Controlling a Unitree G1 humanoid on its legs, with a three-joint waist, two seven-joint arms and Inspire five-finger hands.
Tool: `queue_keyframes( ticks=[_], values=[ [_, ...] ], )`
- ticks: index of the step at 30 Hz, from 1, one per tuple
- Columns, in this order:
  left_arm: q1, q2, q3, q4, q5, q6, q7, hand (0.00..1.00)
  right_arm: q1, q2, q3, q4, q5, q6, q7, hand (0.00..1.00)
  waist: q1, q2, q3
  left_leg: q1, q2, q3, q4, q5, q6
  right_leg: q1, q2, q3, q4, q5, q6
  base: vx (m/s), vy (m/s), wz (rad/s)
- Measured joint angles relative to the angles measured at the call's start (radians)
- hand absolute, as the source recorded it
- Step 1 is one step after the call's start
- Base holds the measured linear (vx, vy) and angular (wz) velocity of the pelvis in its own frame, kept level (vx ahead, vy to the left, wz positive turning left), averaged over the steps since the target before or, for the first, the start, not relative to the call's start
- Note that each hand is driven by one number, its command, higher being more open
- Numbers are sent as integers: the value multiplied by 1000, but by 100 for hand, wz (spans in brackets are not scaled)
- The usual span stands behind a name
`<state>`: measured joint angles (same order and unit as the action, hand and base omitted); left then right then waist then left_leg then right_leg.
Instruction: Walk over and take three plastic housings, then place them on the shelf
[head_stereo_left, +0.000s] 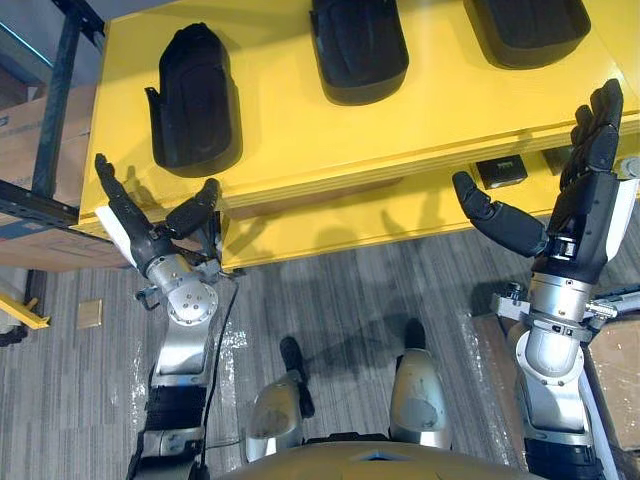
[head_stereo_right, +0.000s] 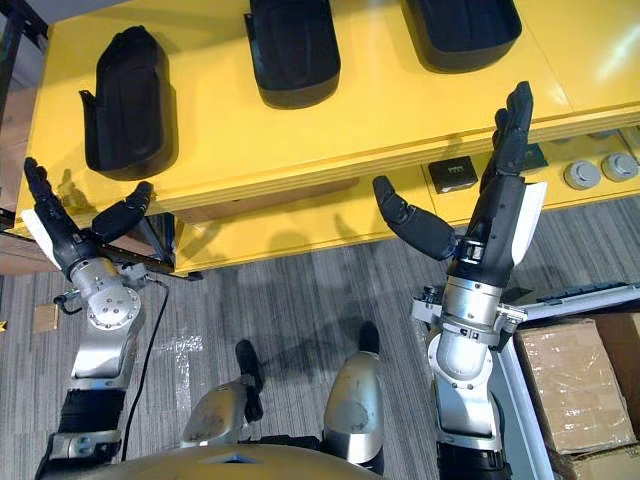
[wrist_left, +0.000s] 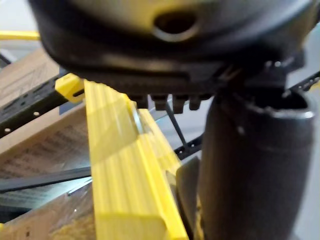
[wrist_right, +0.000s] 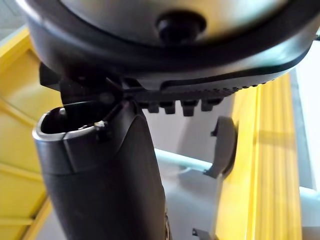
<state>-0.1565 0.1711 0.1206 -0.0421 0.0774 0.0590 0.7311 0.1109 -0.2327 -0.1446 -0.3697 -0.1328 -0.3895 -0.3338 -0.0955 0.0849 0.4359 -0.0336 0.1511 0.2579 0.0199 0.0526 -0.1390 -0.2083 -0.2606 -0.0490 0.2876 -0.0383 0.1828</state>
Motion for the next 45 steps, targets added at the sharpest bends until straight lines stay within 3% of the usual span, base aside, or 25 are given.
queue_keyframes(
  ticks=[10,19,27,39,42,45],
  values=[
    [-142,43,38,105,-12,6,114,100,-30,-1,24,-3,32,15,-10,100,-19,0,41,-33,0,15,27,-11,1,-39,2,24,8,1,1,2,-4,-4],
    [-242,95,57,181,-38,-12,152,100,-66,-1,40,-2,41,33,-10,100,-22,-16,51,-56,0,30,33,-16,3,-73,6,44,8,8,4,5,-3,-3],
    [-250,127,58,203,-40,-12,159,100,-78,-1,59,-2,41,39,-8,100,-24,-20,53,-55,0,40,33,-16,3,-80,9,56,8,10,4,7,-4,-3],
    [-240,154,62,230,-79,-22,140,100,-46,0,60,-3,66,33,16,100,-30,-22,54,-14,1,55,6,-16,2,-51,16,66,-11,16,6,8,-2,-4],
    [-181,150,60,190,-78,-45,103,100,-2,12,74,-3,65,30,11,100,-32,-23,51,8,1,57,-7,-16,2,-23,17,61,-38,24,9,41,12,-1],
    [-26,93,30,71,-122,-122,26,100,57,61,104,-2,58,30,-10,100,-29,-30,9,36,1,48,-18,-16,2,26,17,43,-71,26,13,96,9,7]
  ],
)
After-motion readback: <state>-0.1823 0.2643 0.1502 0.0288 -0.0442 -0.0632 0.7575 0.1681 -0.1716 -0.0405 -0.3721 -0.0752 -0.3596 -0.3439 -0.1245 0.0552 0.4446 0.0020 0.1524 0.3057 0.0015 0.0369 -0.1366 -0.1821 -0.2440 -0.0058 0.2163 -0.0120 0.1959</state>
